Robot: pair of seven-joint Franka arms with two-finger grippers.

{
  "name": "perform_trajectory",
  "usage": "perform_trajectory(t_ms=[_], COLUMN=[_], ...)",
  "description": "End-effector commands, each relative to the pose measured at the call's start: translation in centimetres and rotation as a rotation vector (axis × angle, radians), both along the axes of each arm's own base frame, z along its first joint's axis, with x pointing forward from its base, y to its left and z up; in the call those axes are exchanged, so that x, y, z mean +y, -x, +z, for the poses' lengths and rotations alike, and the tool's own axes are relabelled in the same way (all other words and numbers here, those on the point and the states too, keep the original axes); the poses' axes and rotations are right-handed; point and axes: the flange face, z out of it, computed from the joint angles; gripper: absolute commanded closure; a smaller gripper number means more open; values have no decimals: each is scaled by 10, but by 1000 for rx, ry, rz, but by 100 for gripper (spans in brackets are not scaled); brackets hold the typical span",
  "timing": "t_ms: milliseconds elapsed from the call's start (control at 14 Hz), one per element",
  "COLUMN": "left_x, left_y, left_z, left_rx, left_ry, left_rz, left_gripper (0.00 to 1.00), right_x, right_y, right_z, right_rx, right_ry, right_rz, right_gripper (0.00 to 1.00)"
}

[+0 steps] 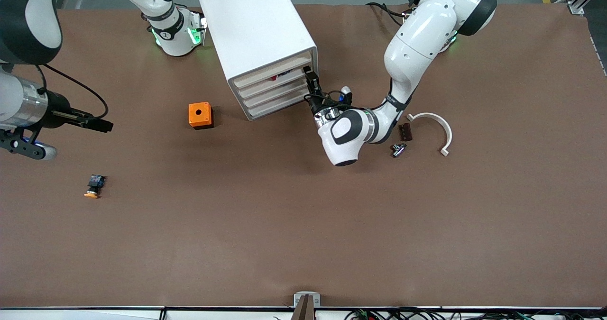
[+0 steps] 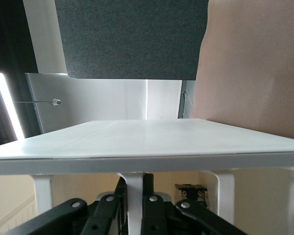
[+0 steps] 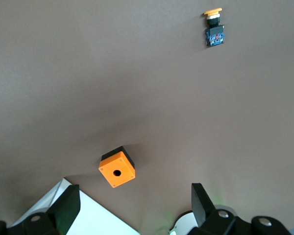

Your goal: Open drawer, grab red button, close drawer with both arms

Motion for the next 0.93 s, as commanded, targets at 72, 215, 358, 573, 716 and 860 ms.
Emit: perform_trajectory(t_ms=[72, 215, 358, 573, 716, 860], left_x=[0, 7, 16, 26, 34, 41], left_y=[-9, -21, -31, -47, -56, -66], left_z=[9, 13, 15, 19, 20, 24], left_rx=[26, 21, 18, 17, 15, 5], left_ry=[19, 26, 28, 42, 46, 53], left_rz=[39, 64, 87, 133, 157, 175], left_gripper=[98, 97, 97, 97, 97, 95], right_x=[17, 31, 53, 96, 128, 165], right_y=[0, 0, 1, 6, 9, 15], right_z=[5, 4, 3, -7, -13, -17], right_rx=[-10, -11, -23, -35, -60, -89], right_ry=[9, 0, 17, 43, 51, 56], right_rz=[-67, -102, -147, -206, -237, -294], right_gripper=[0, 0, 0, 0, 0, 0])
